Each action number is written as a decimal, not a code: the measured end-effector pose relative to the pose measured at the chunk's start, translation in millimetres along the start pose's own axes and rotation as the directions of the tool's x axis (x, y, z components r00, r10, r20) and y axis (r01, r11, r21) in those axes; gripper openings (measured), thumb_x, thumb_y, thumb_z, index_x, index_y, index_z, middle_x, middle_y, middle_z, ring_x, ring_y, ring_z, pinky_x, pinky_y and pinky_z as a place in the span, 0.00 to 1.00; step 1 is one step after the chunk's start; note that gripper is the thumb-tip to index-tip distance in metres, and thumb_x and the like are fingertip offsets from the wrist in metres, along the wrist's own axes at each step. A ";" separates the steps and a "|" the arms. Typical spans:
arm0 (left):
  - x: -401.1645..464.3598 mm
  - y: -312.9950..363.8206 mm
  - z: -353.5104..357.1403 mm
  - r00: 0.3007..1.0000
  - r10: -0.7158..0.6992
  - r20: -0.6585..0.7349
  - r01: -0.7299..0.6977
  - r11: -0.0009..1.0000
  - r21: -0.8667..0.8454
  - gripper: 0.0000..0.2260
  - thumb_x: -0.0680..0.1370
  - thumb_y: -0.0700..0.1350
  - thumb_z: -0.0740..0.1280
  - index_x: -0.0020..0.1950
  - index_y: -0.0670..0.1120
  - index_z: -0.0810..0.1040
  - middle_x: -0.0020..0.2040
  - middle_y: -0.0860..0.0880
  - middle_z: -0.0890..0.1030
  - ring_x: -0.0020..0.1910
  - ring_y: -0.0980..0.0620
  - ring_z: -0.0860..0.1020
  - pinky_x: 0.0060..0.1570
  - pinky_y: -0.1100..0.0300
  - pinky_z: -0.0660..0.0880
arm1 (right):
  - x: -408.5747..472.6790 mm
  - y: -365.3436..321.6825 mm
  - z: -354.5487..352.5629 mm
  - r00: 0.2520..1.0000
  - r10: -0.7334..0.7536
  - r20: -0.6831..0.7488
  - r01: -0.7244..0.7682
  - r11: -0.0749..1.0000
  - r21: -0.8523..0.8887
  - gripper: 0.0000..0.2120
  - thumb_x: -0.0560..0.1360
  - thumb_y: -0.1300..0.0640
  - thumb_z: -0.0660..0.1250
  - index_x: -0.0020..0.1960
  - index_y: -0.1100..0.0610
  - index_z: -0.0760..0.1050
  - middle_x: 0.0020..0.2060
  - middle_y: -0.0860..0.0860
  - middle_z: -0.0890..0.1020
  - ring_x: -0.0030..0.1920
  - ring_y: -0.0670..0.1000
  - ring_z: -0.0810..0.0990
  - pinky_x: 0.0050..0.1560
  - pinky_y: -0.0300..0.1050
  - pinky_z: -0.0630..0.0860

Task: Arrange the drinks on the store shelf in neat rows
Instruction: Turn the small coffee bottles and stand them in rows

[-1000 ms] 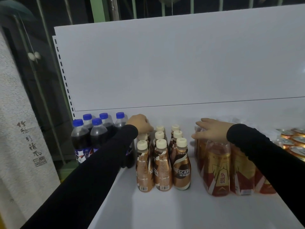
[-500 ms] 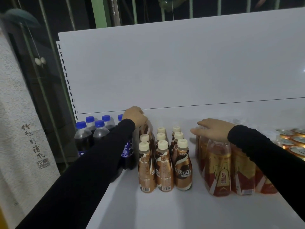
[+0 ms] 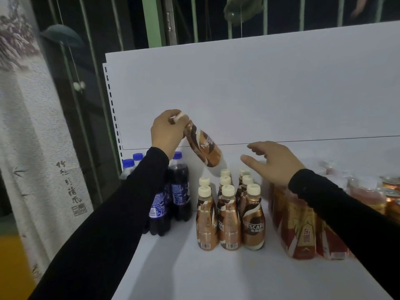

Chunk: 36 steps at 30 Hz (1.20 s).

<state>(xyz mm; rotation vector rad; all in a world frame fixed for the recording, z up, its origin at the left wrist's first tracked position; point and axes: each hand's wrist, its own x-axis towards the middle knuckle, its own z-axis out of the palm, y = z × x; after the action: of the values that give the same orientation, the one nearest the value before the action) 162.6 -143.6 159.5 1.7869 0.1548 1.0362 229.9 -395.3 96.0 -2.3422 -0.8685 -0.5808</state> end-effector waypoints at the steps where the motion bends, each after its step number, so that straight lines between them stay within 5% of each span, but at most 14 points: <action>1: -8.1 6.9 -2.0 1.000 -0.006 0.005 0.007 0.998 -0.056 0.07 0.72 0.48 0.69 0.45 0.48 0.82 0.41 0.47 0.82 0.43 0.48 0.80 0.55 0.43 0.81 | -1.4 -7.3 3.3 1.000 -0.014 -0.014 0.015 0.999 0.051 0.32 0.75 0.34 0.61 0.72 0.52 0.69 0.64 0.49 0.77 0.61 0.47 0.75 0.61 0.42 0.70; 4: -26.3 16.7 -3.8 0.999 -0.014 0.052 0.023 0.984 -0.176 0.03 0.78 0.41 0.68 0.47 0.47 0.82 0.43 0.46 0.82 0.43 0.48 0.82 0.48 0.52 0.83 | -8.4 -27.7 15.0 0.999 -0.036 -0.010 0.037 0.979 0.201 0.40 0.68 0.28 0.61 0.74 0.49 0.66 0.64 0.47 0.75 0.60 0.45 0.75 0.63 0.47 0.73; 8: -45.0 19.7 -3.5 0.995 -0.013 0.102 0.035 0.974 -0.224 0.03 0.80 0.41 0.67 0.51 0.46 0.81 0.44 0.47 0.83 0.40 0.53 0.82 0.42 0.59 0.82 | -22.1 -47.3 30.2 0.998 -0.012 0.057 -0.010 0.934 0.357 0.46 0.60 0.27 0.66 0.74 0.45 0.63 0.59 0.42 0.74 0.55 0.42 0.75 0.54 0.40 0.73; 13: -60.1 14.9 -3.4 0.993 -0.026 0.113 0.049 0.977 -0.206 0.04 0.80 0.44 0.67 0.53 0.47 0.81 0.51 0.43 0.84 0.46 0.49 0.83 0.43 0.58 0.81 | -39.0 -53.2 41.0 0.994 0.016 0.107 -0.071 0.844 0.531 0.28 0.66 0.39 0.74 0.63 0.41 0.68 0.52 0.39 0.77 0.51 0.40 0.78 0.49 0.35 0.74; 16: -66.7 11.9 -5.1 0.990 -0.044 0.132 0.075 0.969 -0.235 0.10 0.80 0.45 0.68 0.59 0.43 0.80 0.52 0.43 0.84 0.48 0.47 0.83 0.46 0.57 0.82 | -48.2 -51.1 45.6 0.991 0.056 0.124 -0.121 0.776 0.619 0.27 0.66 0.41 0.75 0.61 0.42 0.70 0.54 0.41 0.79 0.52 0.41 0.79 0.53 0.37 0.76; 22: -83.0 8.4 -7.3 0.945 -0.120 0.305 0.227 0.911 -0.345 0.14 0.81 0.48 0.68 0.64 0.43 0.77 0.49 0.46 0.85 0.45 0.50 0.82 0.48 0.55 0.78 | -73.7 -56.3 51.6 0.985 -0.011 0.173 -0.148 0.462 0.874 0.18 0.69 0.48 0.68 0.59 0.48 0.77 0.51 0.48 0.86 0.53 0.48 0.84 0.56 0.43 0.80; 27: -96.0 3.2 -11.4 0.895 -0.131 0.427 0.336 0.827 -0.450 0.16 0.80 0.39 0.68 0.67 0.45 0.72 0.57 0.35 0.83 0.54 0.39 0.81 0.60 0.43 0.78 | -85.6 -63.2 54.6 0.946 -0.047 0.321 -0.312 0.134 0.941 0.16 0.75 0.54 0.61 0.61 0.57 0.77 0.52 0.55 0.85 0.52 0.53 0.84 0.47 0.44 0.82; 30: -101.7 1.1 -11.4 0.908 -0.133 0.398 0.316 0.842 -0.438 0.15 0.78 0.39 0.70 0.62 0.48 0.73 0.54 0.38 0.84 0.49 0.43 0.83 0.58 0.44 0.79 | -90.7 -65.1 54.9 0.930 -0.031 0.365 -0.359 0.131 0.924 0.14 0.76 0.51 0.59 0.57 0.54 0.78 0.46 0.51 0.87 0.47 0.49 0.85 0.43 0.42 0.81; 36: -111.9 -5.4 -6.1 0.943 -0.129 0.308 0.260 0.862 -0.435 0.13 0.76 0.42 0.73 0.58 0.50 0.74 0.43 0.46 0.86 0.42 0.48 0.84 0.48 0.51 0.82 | -99.4 -72.2 54.6 0.962 -0.021 0.271 -0.244 0.375 0.894 0.14 0.71 0.48 0.65 0.55 0.49 0.76 0.44 0.40 0.86 0.47 0.40 0.84 0.43 0.33 0.78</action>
<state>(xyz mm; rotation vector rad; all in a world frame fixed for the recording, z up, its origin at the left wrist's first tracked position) 90.6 -196.5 91.6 1.4089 -0.0804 0.6065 121.4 -359.3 25.1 -1.3584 -0.8066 0.2809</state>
